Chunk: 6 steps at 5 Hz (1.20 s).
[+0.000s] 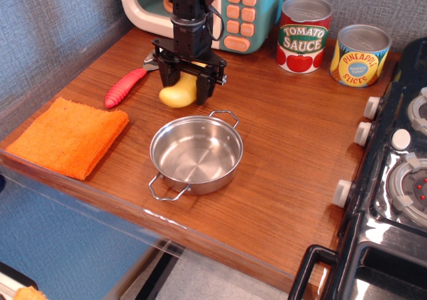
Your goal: Move the banana and place adjacent but top left of pot
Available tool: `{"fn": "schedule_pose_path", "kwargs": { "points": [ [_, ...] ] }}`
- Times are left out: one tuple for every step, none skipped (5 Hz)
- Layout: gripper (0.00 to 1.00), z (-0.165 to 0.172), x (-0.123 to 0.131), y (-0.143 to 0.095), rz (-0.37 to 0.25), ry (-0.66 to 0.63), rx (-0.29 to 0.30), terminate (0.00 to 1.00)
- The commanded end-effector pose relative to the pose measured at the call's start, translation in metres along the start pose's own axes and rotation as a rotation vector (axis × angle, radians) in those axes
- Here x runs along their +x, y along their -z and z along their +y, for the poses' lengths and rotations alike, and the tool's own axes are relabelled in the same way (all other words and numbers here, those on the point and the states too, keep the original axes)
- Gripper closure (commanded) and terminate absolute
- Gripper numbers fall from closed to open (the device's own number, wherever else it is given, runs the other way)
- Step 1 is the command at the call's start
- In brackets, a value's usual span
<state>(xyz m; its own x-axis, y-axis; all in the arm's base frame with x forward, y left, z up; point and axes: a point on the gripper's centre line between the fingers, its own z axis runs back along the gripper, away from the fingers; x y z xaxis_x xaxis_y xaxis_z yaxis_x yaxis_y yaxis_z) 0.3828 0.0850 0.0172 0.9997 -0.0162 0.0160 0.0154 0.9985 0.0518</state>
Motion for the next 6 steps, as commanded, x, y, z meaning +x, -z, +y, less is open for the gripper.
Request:
{"fn": "schedule_pose_path", "kwargs": {
  "points": [
    [0.00, 0.012, -0.008, -0.068, -0.144, -0.010, -0.028, 0.00],
    [0.00, 0.015, -0.023, -0.098, -0.186, -0.024, -0.047, 0.00],
    [0.00, 0.019, -0.042, -0.116, -0.196, -0.053, -0.062, 0.00],
    [0.00, 0.019, -0.055, -0.118, -0.176, -0.060, -0.079, 0.00],
    [0.00, 0.016, -0.064, -0.109, -0.147, -0.029, -0.059, 0.00],
    [0.00, 0.018, -0.066, -0.104, -0.095, 0.068, -0.005, 0.00]
  ]
}}
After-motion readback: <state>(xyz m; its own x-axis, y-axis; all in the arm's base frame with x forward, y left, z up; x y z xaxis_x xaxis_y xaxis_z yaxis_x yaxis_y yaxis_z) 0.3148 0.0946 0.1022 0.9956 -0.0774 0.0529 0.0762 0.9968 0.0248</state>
